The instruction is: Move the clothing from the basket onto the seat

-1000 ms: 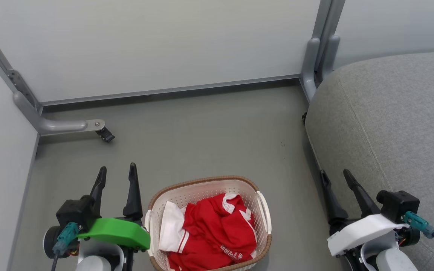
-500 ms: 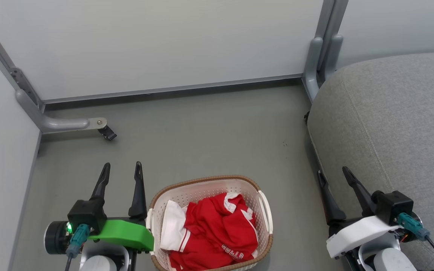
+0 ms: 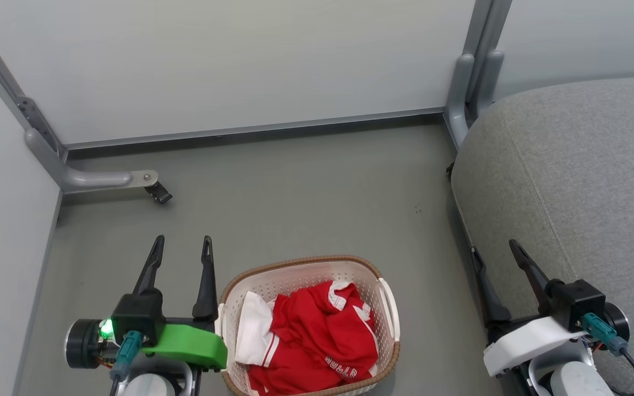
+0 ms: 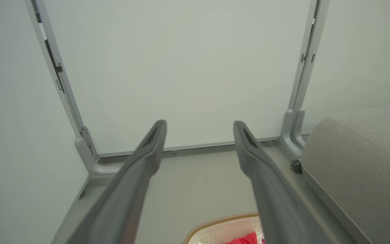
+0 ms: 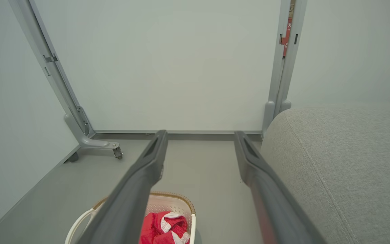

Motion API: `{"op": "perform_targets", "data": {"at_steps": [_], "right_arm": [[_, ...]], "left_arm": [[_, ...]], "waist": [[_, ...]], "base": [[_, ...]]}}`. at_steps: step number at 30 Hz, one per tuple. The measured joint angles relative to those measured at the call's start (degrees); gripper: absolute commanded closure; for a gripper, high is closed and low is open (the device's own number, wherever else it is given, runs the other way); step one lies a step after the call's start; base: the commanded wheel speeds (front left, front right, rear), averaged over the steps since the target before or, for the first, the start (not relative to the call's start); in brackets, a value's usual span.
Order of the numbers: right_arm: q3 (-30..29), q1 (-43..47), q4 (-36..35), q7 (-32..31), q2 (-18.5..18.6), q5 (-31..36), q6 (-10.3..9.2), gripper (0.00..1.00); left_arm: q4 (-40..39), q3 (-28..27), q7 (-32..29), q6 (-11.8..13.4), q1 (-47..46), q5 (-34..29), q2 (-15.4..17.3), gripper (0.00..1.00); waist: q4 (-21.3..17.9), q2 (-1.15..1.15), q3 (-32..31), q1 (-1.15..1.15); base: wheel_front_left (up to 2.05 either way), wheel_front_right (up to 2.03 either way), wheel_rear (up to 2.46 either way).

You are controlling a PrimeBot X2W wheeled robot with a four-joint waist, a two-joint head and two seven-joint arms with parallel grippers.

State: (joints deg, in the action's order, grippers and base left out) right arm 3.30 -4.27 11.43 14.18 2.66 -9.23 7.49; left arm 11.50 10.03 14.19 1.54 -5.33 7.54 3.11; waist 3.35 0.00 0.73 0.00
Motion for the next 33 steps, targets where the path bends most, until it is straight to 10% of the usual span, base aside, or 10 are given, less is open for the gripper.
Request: {"op": "perform_targets", "data": {"at_steps": [33], "right_arm": [[1.70, -3.30, -0.42, 0.85, 0.07, 2.66, 0.01, 0.00]], "left_arm": [[5.91, 1.14, 0.93, -3.59, -5.10, -3.44, 0.22, 0.00]], "waist": [[-2.55, 0.00, 3.90, 0.00]], "base": [[0.00, 0.00, 0.00]]}}
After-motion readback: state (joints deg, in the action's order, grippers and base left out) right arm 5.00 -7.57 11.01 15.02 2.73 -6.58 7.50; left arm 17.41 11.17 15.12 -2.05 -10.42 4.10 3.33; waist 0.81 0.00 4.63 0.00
